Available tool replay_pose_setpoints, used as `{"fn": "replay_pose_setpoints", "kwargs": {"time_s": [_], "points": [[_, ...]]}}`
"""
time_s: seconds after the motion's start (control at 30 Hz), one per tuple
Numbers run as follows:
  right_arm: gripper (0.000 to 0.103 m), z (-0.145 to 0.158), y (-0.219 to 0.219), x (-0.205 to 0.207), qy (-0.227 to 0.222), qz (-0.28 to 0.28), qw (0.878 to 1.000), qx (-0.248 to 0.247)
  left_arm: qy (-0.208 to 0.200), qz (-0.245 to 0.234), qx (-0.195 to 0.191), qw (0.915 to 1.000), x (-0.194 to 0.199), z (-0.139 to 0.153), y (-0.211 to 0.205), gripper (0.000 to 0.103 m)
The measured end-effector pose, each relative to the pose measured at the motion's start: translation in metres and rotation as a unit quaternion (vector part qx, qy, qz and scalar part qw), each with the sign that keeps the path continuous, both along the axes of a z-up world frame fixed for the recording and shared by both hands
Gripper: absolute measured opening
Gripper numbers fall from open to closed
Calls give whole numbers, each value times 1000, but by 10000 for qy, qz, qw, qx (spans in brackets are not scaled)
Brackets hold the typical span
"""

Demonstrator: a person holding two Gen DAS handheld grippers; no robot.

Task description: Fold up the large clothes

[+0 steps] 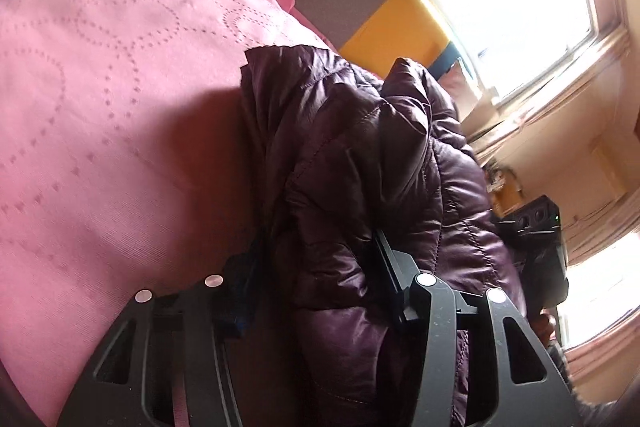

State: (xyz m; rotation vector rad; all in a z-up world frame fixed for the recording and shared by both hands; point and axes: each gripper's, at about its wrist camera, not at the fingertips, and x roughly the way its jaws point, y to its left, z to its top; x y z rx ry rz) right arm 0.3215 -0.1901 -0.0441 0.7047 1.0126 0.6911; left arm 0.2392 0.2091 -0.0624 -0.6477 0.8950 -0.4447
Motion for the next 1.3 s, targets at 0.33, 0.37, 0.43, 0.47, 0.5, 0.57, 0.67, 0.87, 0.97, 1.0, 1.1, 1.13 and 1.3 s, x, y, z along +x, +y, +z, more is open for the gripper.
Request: {"fn": "replay_pose_setpoints", "kwargs": {"time_s": [0.33,0.37,0.43,0.47,0.5,0.57,0.67,0.87,0.97,1.0,1.1,1.13,1.3], "points": [[60,72,-77,-63,-1188,-643,9899,-420,-255,-944,-412,9943,6,32,-99,42],[60,75,-90,-69,-1230,-776,9881,-490,-261,-1105,-386,9928,10,34,-116,42],[60,78,-122,-81,-1269,-1078,9841,-625,-254,-1450,-316,9886,20,39,-157,42],[60,78,-137,-86,-1264,-1240,9818,-688,-261,-1609,-252,9863,25,42,-178,42],[60,77,-152,-91,-1243,-1399,9796,-735,-269,-1759,-177,9839,29,44,-198,42],[60,71,-185,-100,-1162,-1759,9740,-825,-294,-2081,-2,9777,37,50,-244,42],[60,54,-221,-114,-917,-2216,9639,-1158,-251,-2489,360,9675,48,50,-305,42],[69,0,-252,-134,-312,-2718,9529,-1309,-356,-2802,1527,9471,39,34,-376,43],[90,9,-250,-139,-322,-2962,9403,-1646,-420,-2701,1772,9454,34,37,-374,47],[93,16,-249,-139,-374,-3053,9332,-1856,-443,-2640,1874,9451,29,41,-376,49],[93,46,-241,-151,-655,-3348,9066,-2484,-665,-2411,2260,9415,28,60,-371,53],[93,53,-236,-155,-749,-3398,9000,-2624,-746,-2353,2323,9408,26,68,-369,53],[93,75,-192,-165,-1215,-3230,8909,-2955,-1319,-2015,2293,9431,24,108,-356,53]]}}
